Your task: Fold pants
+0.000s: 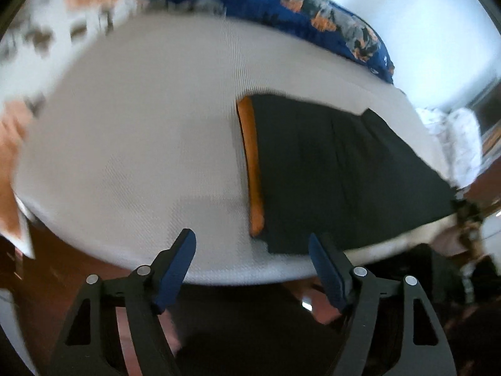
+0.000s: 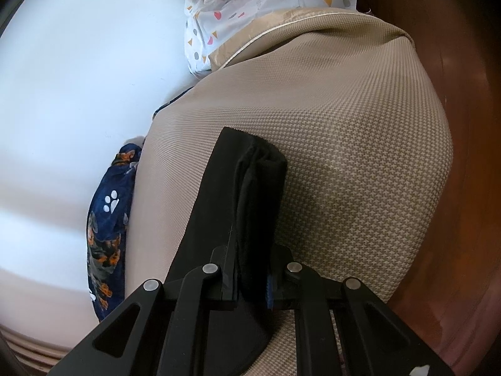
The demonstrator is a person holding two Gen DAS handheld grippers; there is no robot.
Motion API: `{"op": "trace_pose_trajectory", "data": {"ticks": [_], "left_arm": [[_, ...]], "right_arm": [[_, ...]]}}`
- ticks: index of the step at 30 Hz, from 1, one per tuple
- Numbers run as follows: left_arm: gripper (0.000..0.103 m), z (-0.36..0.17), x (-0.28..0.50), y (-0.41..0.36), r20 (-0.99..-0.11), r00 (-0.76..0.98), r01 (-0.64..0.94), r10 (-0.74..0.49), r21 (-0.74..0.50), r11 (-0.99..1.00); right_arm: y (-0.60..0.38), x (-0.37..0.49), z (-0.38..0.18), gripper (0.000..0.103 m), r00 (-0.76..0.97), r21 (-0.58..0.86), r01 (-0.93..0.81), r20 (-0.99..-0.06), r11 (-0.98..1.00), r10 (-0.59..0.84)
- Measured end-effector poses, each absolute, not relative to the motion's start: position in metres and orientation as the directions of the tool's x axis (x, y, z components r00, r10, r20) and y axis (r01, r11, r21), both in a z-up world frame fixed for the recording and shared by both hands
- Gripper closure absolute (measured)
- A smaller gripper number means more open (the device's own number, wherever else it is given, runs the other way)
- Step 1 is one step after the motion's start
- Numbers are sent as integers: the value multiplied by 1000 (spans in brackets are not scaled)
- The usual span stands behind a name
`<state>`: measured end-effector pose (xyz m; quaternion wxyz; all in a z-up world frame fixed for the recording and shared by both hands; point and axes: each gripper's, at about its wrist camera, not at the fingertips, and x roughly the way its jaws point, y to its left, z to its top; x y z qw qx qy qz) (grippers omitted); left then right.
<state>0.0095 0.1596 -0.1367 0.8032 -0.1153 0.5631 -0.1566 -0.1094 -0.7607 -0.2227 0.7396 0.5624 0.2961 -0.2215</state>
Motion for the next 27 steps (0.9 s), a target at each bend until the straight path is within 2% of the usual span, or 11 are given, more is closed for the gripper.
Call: {"op": "trace_pose_trajectory", "data": {"ticks": [3, 7, 8, 9, 10, 12, 14, 16, 21, 27], "left_arm": [[29, -150, 9, 154, -836, 262, 101, -482, -473, 876], [30, -153, 6, 138, -819, 236, 141, -523, -504, 852], [34, -153, 7, 135, -824, 241, 143, -512, -491, 859], [56, -154, 9, 133, -834, 249, 142, -492, -472, 870], [66, -157, 11, 129, -848, 241, 137, -473, -452, 881], [68, -161, 13, 130, -854, 242, 120, -460, -444, 888], [74, -158, 11, 129, -861, 262, 113, -435, -420, 900], [88, -154, 9, 129, -867, 292, 116, -403, -386, 915], [89, -144, 15, 126, -878, 329, 97, -348, -335, 937], [89, -134, 20, 133, -856, 387, 85, -341, -335, 938]], "right_arm": [[-760, -108, -222, 90, 726, 701, 660, -688, 270, 10], [-761, -108, -222, 90, 727, 703, 659, -686, 270, 13], [-761, -108, -223, 90, 729, 704, 657, -685, 268, 13], [-761, -108, -223, 90, 730, 705, 656, -684, 268, 13], [-761, -108, -223, 90, 730, 706, 656, -683, 267, 12], [-761, -108, -224, 90, 732, 708, 654, -681, 267, 12], [-761, -108, -224, 90, 733, 710, 652, -680, 266, 16], [-762, -109, -224, 90, 734, 711, 651, -679, 264, 19], [-762, -109, -224, 90, 735, 712, 651, -678, 264, 15], [-762, -109, -223, 90, 736, 713, 649, -676, 264, 15]]}}
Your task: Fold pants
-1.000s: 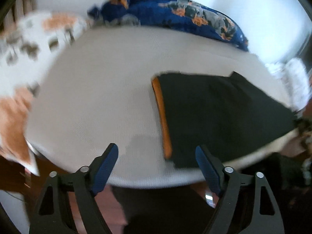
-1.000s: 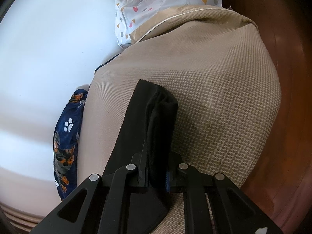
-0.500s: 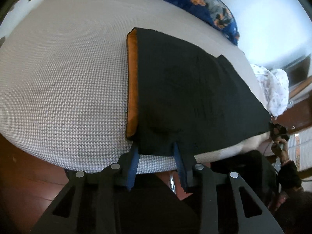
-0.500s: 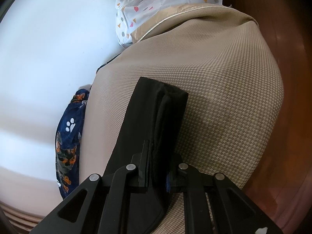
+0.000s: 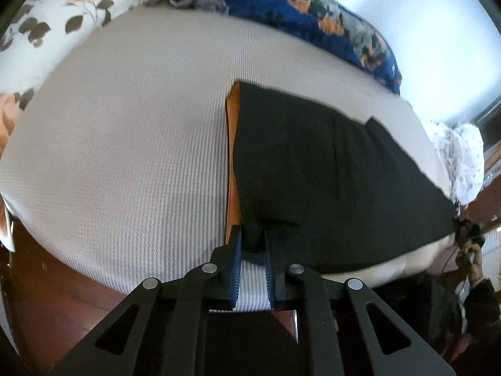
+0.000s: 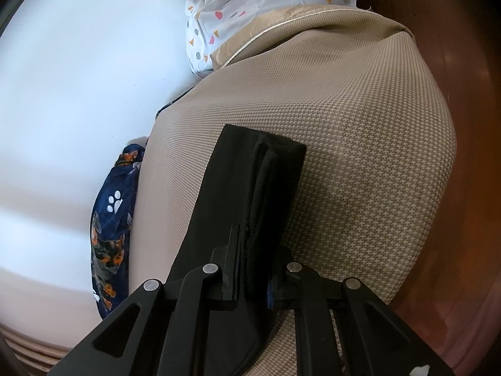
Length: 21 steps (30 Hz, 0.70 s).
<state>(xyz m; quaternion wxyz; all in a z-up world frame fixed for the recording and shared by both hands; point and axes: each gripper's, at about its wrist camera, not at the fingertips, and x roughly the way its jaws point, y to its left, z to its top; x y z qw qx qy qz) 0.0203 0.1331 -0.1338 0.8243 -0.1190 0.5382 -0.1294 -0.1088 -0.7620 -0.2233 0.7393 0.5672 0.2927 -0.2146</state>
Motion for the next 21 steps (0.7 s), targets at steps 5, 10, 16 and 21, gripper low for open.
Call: {"op": "trace_pose_trajectory", "data": {"ticks": [5, 10, 16, 21], "left_arm": [[89, -129, 21, 123, -862, 412, 123, -296, -269, 955], [89, -148, 21, 132, -881, 359, 77, -309, -302, 950], [89, -147, 20, 124, -887, 377, 106, -267, -245, 964], [87, -144, 16, 113, -892, 405, 143, -200, -154, 978]], "right_arm": [[-762, -109, -224, 90, 736, 711, 650, -677, 267, 14], [-764, -109, -225, 91, 737, 712, 648, -676, 270, 16], [-766, -108, -224, 93, 736, 713, 649, -677, 264, 18], [-767, -108, -225, 93, 744, 724, 640, -668, 258, 29]]}}
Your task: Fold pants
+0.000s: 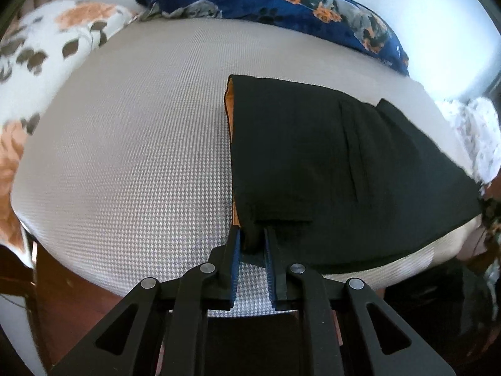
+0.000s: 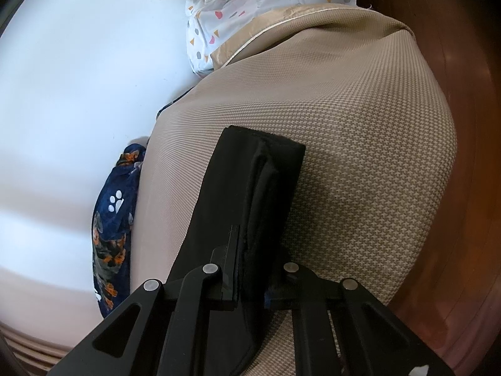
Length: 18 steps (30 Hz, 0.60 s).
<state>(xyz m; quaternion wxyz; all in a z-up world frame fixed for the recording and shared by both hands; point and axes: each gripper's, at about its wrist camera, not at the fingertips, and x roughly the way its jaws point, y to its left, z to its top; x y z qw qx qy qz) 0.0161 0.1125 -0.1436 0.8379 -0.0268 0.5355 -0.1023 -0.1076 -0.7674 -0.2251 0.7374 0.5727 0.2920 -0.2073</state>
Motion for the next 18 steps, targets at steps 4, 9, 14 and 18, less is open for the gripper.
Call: {"op": "trace_pose_trajectory", "data": {"ticks": [4, 9, 14, 18], "left_arm": [[82, -134, 13, 102, -882, 455, 166, -121, -50, 985], [72, -129, 15, 96, -870, 479, 151, -113, -45, 988], [54, -126, 14, 85, -860, 495, 178, -124, -40, 983], [53, -115, 10, 73, -829, 546, 209, -118, -2, 978]], "right_arm": [[-770, -109, -227, 94, 749, 731, 631, -661, 259, 41], [-768, -107, -224, 93, 746, 723, 630, -665, 282, 37], [-766, -105, -221, 93, 740, 710, 634, -672, 307, 26], [-763, -106, -217, 93, 740, 705, 633, -672, 319, 17]]}}
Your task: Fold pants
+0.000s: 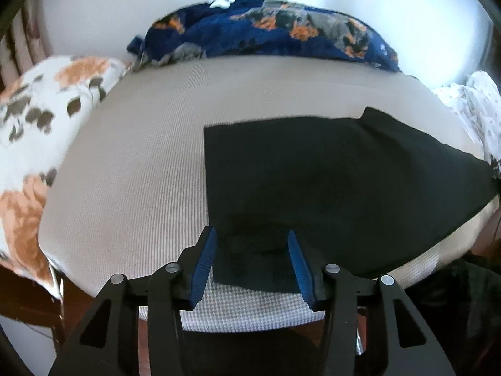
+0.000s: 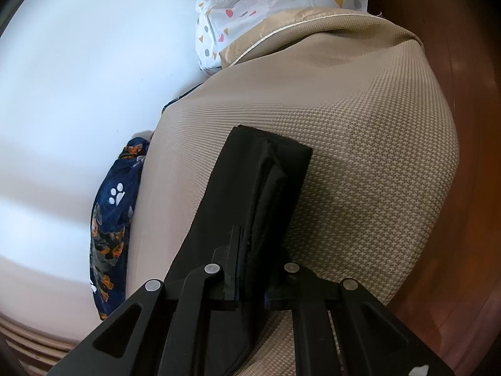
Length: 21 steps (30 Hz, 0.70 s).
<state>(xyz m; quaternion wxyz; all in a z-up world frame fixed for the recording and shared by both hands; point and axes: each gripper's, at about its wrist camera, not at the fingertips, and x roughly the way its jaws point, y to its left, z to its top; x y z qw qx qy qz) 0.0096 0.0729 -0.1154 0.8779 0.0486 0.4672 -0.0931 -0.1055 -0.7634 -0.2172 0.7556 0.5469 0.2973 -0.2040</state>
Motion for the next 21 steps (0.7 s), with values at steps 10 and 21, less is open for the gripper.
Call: {"op": "trace_pose_trajectory", "data": {"ticks": [10, 21], "left_arm": [[45, -119, 14, 62, -833, 527, 219, -170, -59, 974], [35, -126, 13, 57, -849, 502, 233, -166, -52, 971]], "right_arm": [[-732, -85, -177, 92, 762, 681, 573, -647, 456, 9], [-668, -57, -152, 92, 794, 715, 448, -594, 536, 130]]}}
